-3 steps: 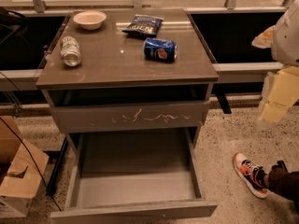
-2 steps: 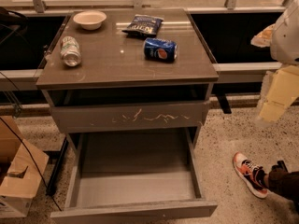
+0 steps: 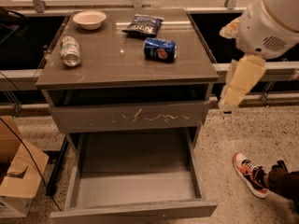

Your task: Place pepsi can into middle drawer

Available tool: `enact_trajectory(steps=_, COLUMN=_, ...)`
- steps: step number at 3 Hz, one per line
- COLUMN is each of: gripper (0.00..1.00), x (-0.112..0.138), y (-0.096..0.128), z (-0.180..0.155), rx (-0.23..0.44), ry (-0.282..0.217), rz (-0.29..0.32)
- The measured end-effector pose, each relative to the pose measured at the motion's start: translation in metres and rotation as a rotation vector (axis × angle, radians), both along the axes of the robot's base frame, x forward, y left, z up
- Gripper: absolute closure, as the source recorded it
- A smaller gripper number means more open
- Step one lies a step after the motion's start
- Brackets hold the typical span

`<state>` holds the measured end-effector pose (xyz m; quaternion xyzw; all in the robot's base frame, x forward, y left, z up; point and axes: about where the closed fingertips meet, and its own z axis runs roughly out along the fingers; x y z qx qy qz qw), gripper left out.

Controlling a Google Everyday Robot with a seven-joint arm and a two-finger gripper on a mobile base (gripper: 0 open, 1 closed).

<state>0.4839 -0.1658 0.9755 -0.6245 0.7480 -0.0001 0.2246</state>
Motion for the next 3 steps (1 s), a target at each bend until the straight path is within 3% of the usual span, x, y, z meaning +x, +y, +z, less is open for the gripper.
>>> enact_trajectory(steps=1, gripper=0.00, x=0.035, y=0.023, z=0.000, rx=0.109, ry=-0.023, rz=0.018)
enact_trajectory(steps=3, gripper=0.00, x=0.050, y=0.037, z=-0.007, rx=0.140, ry=-0.021, rz=-0.004)
